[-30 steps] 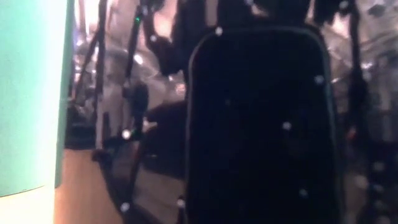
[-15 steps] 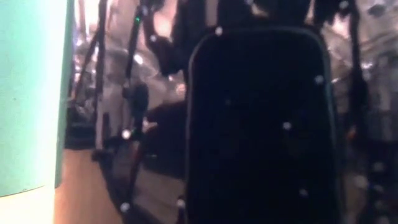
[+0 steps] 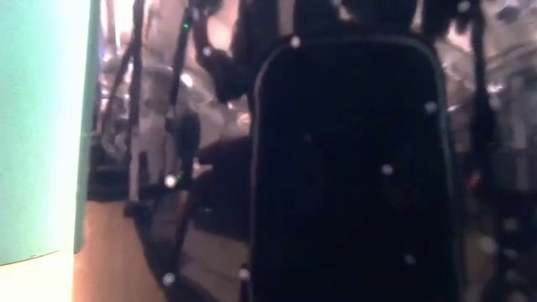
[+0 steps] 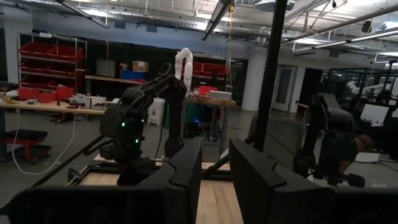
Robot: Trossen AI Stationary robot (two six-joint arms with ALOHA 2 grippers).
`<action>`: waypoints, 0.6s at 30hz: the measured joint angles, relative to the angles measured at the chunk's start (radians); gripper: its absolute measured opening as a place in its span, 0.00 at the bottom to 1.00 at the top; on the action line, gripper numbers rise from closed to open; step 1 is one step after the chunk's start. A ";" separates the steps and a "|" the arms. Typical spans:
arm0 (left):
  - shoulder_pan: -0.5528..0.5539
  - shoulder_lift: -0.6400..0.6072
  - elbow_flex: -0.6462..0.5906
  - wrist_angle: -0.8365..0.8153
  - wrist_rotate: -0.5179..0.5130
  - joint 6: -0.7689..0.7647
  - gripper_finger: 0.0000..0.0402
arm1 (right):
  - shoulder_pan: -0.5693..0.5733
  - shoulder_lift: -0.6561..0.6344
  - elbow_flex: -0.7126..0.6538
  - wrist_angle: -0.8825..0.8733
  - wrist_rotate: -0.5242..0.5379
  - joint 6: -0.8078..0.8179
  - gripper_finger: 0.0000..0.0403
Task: Stack small to large cups/mugs on shelf
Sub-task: Put the top blue mug on the shelf
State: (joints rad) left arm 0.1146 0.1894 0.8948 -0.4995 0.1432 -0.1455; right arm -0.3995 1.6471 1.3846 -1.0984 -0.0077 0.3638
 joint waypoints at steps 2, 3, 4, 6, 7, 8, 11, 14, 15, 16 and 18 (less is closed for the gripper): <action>0.000 0.000 0.000 0.000 0.000 0.000 0.22 | 0.009 0.018 0.000 0.005 0.000 0.001 0.04; 0.000 0.000 0.000 0.000 0.000 0.000 0.22 | 0.014 0.028 0.000 0.006 0.000 -0.001 0.04; 0.000 0.000 0.000 0.000 0.000 0.000 0.22 | 0.019 0.037 0.000 0.006 -0.001 -0.004 0.04; 0.000 0.000 0.000 0.000 0.000 -0.001 0.21 | 0.025 0.044 0.000 0.014 -0.008 -0.002 0.04; 0.000 0.000 0.000 0.000 0.000 -0.001 0.21 | 0.027 0.045 0.000 0.016 -0.007 0.000 0.04; 0.000 0.000 0.000 0.000 0.000 -0.001 0.21 | 0.028 0.045 0.000 0.020 -0.004 -0.001 0.04; 0.000 0.000 0.000 0.000 0.000 -0.001 0.22 | 0.029 0.045 0.000 0.027 -0.002 0.003 0.04; 0.000 0.000 0.000 0.000 0.000 0.000 0.23 | 0.030 0.045 0.000 0.020 -0.012 0.004 0.04; 0.000 0.000 0.000 0.000 0.000 0.000 0.23 | 0.033 0.045 0.000 0.020 -0.012 0.008 0.04; 0.000 0.000 0.000 0.000 0.000 0.000 0.22 | 0.037 0.045 0.000 0.020 -0.012 0.010 0.04; 0.000 0.000 0.000 0.000 0.000 0.000 0.22 | 0.042 0.045 0.000 0.019 -0.016 0.011 0.04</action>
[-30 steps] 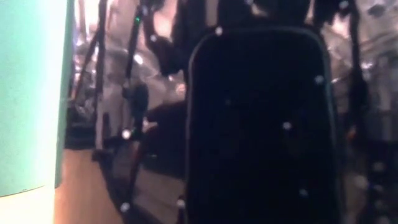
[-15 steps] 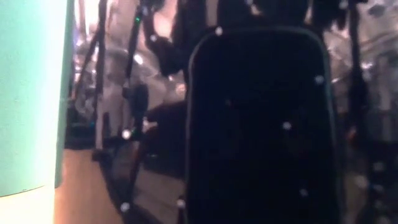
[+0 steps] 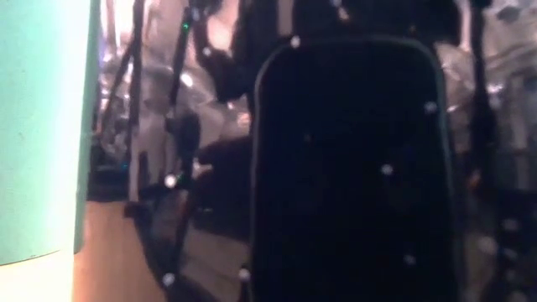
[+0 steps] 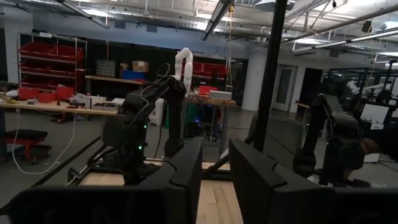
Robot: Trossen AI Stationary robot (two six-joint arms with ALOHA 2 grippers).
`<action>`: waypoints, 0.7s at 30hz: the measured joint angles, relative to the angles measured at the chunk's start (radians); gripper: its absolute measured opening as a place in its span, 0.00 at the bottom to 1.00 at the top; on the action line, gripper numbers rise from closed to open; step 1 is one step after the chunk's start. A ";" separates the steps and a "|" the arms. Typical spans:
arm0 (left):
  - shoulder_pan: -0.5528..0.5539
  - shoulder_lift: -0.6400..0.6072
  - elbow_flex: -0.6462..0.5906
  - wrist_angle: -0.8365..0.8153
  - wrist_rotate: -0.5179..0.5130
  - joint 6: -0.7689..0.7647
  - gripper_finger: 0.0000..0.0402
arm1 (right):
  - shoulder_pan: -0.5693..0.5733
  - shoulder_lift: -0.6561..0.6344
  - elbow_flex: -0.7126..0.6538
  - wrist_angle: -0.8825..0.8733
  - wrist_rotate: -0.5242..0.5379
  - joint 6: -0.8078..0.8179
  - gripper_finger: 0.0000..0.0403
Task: Stack small to large cups/mugs on shelf
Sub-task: Put the top blue mug on the shelf
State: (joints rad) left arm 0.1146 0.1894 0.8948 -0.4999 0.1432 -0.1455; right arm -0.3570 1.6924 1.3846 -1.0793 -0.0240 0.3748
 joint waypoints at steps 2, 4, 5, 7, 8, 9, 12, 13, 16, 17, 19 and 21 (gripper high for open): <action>0.000 0.000 0.000 0.000 0.000 0.000 0.21 | 0.007 0.000 0.000 -0.003 -0.003 0.007 0.04; 0.000 0.000 0.000 0.000 0.000 0.000 0.21 | 0.015 0.000 0.000 -0.002 -0.001 0.008 0.04; 0.000 0.000 0.000 0.000 0.000 0.000 0.21 | 0.017 0.000 0.000 -0.002 -0.002 0.008 0.04; 0.000 0.000 0.000 0.000 0.000 0.000 0.21 | 0.019 0.000 0.000 -0.002 -0.001 0.008 0.04; 0.000 0.000 0.000 0.000 0.000 0.000 0.21 | 0.016 0.000 0.000 -0.002 -0.001 0.008 0.04; 0.000 0.000 0.000 0.000 0.000 0.001 0.22 | 0.014 0.000 0.000 -0.003 -0.002 0.012 0.04; 0.000 0.000 0.000 0.000 0.000 0.000 0.23 | 0.020 0.000 0.000 -0.004 -0.002 0.019 0.04; 0.000 0.000 0.000 0.000 0.000 0.000 0.23 | 0.023 0.000 0.000 -0.002 0.000 0.019 0.04; 0.000 0.000 0.000 0.000 0.000 0.000 0.22 | 0.028 0.000 0.000 -0.005 -0.004 0.023 0.04; 0.000 0.000 0.000 0.000 0.000 0.000 0.22 | 0.028 0.000 0.000 -0.006 -0.004 0.024 0.04; 0.000 0.000 0.000 0.000 0.000 0.001 0.21 | 0.027 0.000 0.000 -0.005 -0.007 0.026 0.04; 0.000 0.000 0.000 0.000 0.000 0.001 0.21 | 0.026 0.000 0.000 -0.004 -0.006 0.030 0.04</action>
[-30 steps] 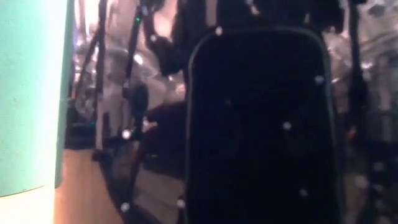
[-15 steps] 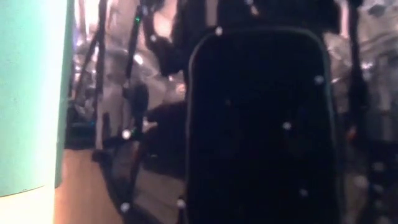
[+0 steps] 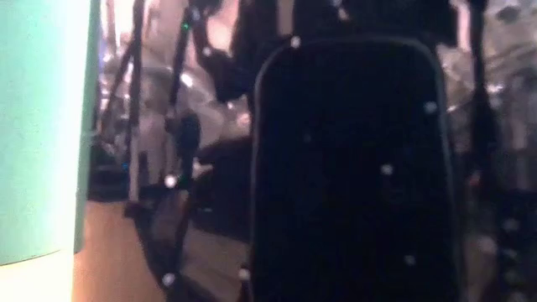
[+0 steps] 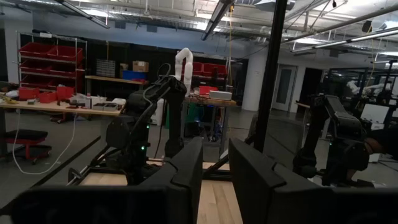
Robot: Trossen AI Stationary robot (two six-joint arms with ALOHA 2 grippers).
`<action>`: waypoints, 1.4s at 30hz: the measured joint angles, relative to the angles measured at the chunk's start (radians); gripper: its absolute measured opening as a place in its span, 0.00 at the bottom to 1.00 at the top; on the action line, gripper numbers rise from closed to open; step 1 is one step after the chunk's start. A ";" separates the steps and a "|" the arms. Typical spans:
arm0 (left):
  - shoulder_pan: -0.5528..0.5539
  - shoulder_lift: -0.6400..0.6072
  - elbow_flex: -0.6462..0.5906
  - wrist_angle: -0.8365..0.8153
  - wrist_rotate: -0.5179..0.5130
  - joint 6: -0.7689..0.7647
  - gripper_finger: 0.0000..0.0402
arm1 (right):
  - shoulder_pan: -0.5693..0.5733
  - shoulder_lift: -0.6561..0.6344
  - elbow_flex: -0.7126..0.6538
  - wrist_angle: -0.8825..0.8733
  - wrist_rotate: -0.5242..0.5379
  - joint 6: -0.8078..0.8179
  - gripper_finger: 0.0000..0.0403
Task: Stack small to large cups/mugs on shelf
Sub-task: Put the top blue mug on the shelf, then put the blue mug on the shelf
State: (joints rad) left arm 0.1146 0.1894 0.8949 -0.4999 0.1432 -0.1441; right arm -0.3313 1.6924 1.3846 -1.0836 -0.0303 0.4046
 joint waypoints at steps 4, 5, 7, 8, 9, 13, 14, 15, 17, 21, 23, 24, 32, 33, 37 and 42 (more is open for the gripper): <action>0.000 0.000 0.000 0.000 0.000 0.000 0.21 | 0.000 0.000 0.000 -0.001 0.000 -0.001 0.05; 0.000 0.000 0.000 0.000 0.000 0.000 0.21 | 0.000 0.000 0.000 0.000 0.000 0.000 0.05; 0.000 0.000 0.000 0.000 0.000 0.000 0.21 | 0.000 0.000 0.000 0.000 -0.001 -0.001 0.04; 0.000 0.000 0.000 0.000 0.000 0.000 0.22 | 0.000 0.000 0.000 0.000 -0.001 -0.002 0.04; 0.000 0.000 0.000 0.000 0.000 0.000 0.22 | 0.000 0.000 0.000 0.000 0.000 -0.003 0.04; 0.000 0.000 0.000 0.000 0.000 0.000 0.23 | 0.000 0.000 0.000 0.000 -0.001 -0.004 0.12; 0.000 0.000 0.000 0.000 0.000 0.000 0.23 | 0.000 0.000 0.000 0.000 -0.001 -0.004 0.14; 0.000 0.000 0.000 0.000 0.000 0.000 0.22 | 0.000 0.000 0.000 0.000 -0.001 -0.004 0.16; 0.000 0.000 0.000 0.000 0.000 0.000 0.22 | 0.000 0.000 0.000 0.002 -0.001 -0.004 0.20; 0.000 0.000 0.000 0.000 0.000 0.000 0.21 | 0.000 0.000 0.000 0.002 -0.001 -0.004 0.24; 0.000 0.000 0.000 0.000 0.000 0.000 0.21 | 0.000 0.000 0.000 0.001 0.006 -0.002 0.25; 0.000 0.000 0.000 0.000 0.000 0.000 0.22 | 0.000 0.000 0.000 0.000 0.010 0.000 0.26; 0.000 0.000 0.000 0.000 0.000 -0.001 0.22 | 0.000 0.000 0.000 0.000 0.011 -0.003 0.27; 0.000 0.000 0.000 0.000 0.000 -0.001 0.22 | 0.000 0.000 0.000 0.000 0.011 -0.004 0.27; 0.000 0.000 0.000 0.000 0.000 -0.001 0.21 | 0.000 0.000 0.002 -0.003 0.007 -0.004 0.27; 0.000 0.000 0.000 0.000 0.000 0.000 0.21 | -0.006 0.000 0.045 -0.025 0.011 -0.008 0.27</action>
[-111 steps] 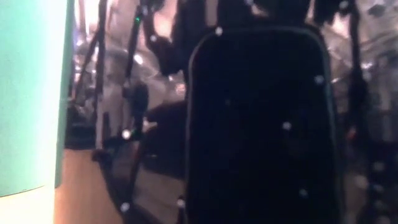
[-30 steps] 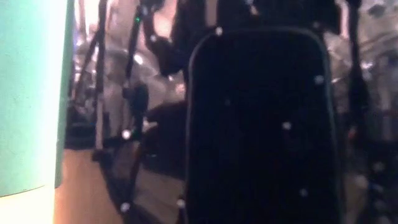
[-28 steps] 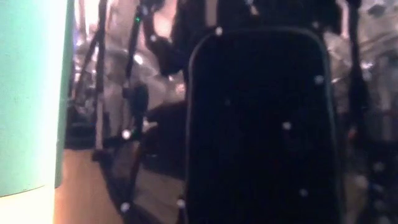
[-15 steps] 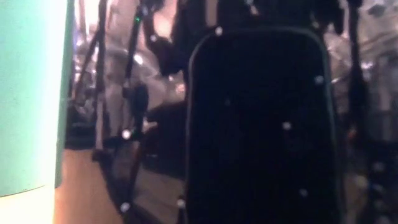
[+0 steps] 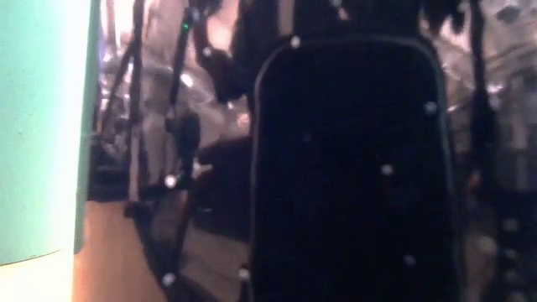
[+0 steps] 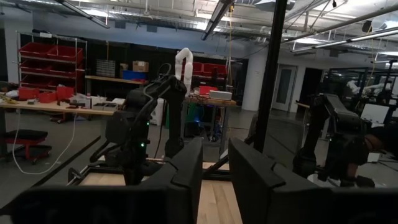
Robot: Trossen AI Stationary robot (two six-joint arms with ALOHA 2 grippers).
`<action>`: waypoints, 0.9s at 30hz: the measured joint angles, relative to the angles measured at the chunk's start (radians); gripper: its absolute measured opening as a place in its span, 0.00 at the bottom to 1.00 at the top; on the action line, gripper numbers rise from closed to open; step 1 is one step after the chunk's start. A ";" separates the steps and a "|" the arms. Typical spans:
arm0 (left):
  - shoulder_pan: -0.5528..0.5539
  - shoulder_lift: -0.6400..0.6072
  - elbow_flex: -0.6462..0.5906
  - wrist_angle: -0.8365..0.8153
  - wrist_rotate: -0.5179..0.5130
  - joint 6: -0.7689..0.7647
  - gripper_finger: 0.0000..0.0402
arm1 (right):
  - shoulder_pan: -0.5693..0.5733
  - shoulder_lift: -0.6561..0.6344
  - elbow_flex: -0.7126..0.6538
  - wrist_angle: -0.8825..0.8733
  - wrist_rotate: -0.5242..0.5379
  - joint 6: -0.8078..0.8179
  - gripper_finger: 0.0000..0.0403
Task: Stack small to large cups/mugs on shelf
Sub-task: Put the blue mug on the shelf
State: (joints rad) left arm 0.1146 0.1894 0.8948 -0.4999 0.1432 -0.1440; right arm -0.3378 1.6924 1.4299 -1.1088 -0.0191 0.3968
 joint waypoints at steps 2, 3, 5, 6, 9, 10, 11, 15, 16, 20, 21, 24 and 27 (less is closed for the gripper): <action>0.000 0.000 0.000 0.000 0.000 0.000 0.22 | -0.003 0.000 0.026 -0.011 0.002 -0.004 0.27; 0.000 0.000 0.000 0.000 0.000 0.000 0.22 | -0.006 0.000 0.038 -0.013 0.004 -0.004 0.27; 0.000 0.000 0.000 0.000 0.000 0.000 0.23 | -0.009 0.000 0.063 -0.042 0.010 -0.010 0.27; 0.000 0.000 0.000 0.000 0.000 0.000 0.23 | -0.010 0.000 0.074 -0.054 0.012 -0.015 0.27; 0.000 0.000 0.000 0.000 0.000 0.000 0.22 | -0.015 0.000 0.100 -0.093 0.020 -0.024 0.27; 0.000 0.000 0.000 0.000 0.000 0.000 0.22 | -0.015 0.000 0.107 -0.104 0.023 -0.026 0.27; 0.000 0.000 0.000 0.000 0.000 0.000 0.22 | -0.015 0.000 0.114 -0.109 0.024 -0.027 0.27; 0.000 0.000 0.000 0.000 0.000 0.000 0.21 | -0.016 0.000 0.130 -0.121 0.026 -0.030 0.27; 0.000 0.000 0.000 0.000 0.000 0.000 0.21 | -0.016 0.000 0.136 -0.121 0.026 -0.030 0.27; 0.000 0.000 0.000 0.000 0.000 0.000 0.23 | -0.016 0.000 0.175 -0.142 0.026 -0.033 0.27; 0.000 0.000 0.000 0.000 0.000 0.000 0.23 | -0.016 0.000 0.191 -0.154 0.026 -0.034 0.27; 0.000 0.000 0.000 0.000 0.000 0.000 0.23 | -0.013 0.000 0.254 -0.204 0.032 -0.049 0.27; 0.000 0.000 0.000 0.000 0.000 0.000 0.23 | -0.012 0.000 0.328 -0.253 0.037 -0.052 0.27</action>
State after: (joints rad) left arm 0.1146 0.1894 0.8948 -0.4995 0.1432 -0.1440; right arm -0.3494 1.6920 1.7581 -1.3622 0.0181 0.3448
